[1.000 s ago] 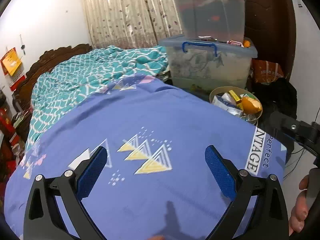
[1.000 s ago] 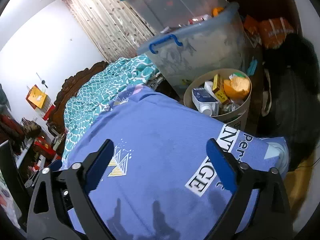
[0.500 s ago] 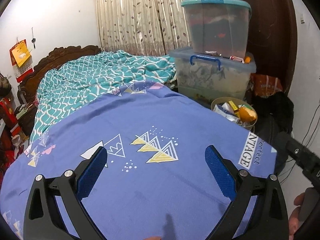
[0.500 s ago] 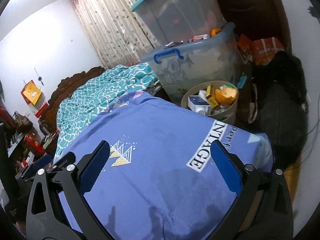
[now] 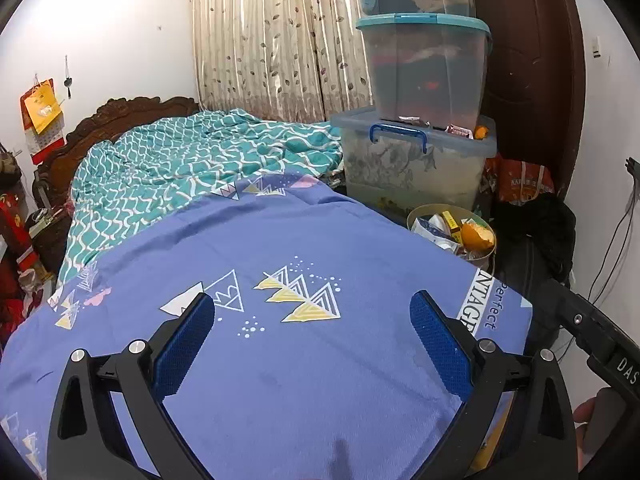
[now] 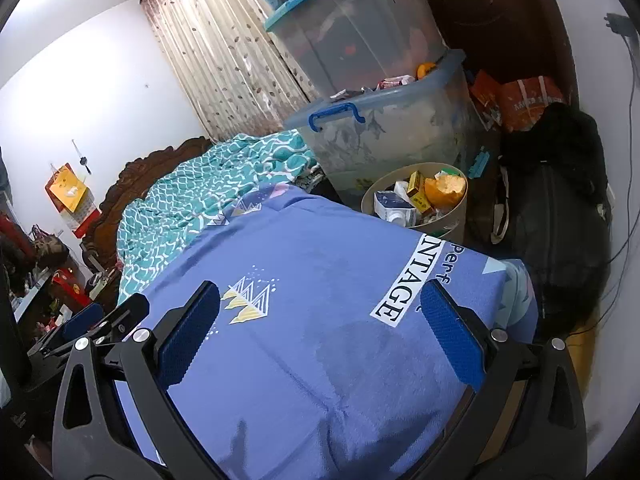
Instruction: Collect trash
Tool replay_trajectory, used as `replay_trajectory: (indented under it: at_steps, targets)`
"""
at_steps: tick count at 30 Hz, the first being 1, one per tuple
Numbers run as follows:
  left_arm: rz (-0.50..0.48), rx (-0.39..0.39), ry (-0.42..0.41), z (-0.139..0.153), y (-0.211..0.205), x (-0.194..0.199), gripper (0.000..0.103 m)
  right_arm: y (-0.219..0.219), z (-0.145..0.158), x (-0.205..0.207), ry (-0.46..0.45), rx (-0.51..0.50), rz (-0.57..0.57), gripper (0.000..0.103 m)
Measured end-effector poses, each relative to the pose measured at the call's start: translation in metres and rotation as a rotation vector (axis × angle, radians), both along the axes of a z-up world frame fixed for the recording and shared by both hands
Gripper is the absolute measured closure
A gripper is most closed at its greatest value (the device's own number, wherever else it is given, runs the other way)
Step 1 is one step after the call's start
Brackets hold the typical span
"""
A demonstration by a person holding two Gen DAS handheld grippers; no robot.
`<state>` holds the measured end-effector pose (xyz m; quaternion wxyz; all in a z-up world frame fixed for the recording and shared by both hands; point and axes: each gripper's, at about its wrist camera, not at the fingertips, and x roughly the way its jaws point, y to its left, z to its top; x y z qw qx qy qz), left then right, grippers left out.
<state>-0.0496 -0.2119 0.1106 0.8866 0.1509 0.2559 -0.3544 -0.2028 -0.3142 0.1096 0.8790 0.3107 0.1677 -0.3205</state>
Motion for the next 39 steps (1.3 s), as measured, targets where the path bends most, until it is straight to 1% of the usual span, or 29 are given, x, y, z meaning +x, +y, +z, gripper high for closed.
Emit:
replay_trajectory:
  at_steps: [20, 30, 39]
  targets:
    - [0.01, -0.014, -0.026, 0.003, 0.016, -0.017, 0.009, 0.016, 0.001, -0.011, -0.015, -0.012, 0.006, 0.004]
    - [0.015, -0.021, -0.024, 0.003, 0.019, -0.016, 0.009, 0.017, 0.0, -0.012, -0.015, -0.009, 0.006, 0.004]
    - [0.012, -0.011, -0.022, 0.001, 0.018, -0.015, 0.009, 0.019, -0.002, -0.011, -0.015, -0.004, 0.002, 0.004]
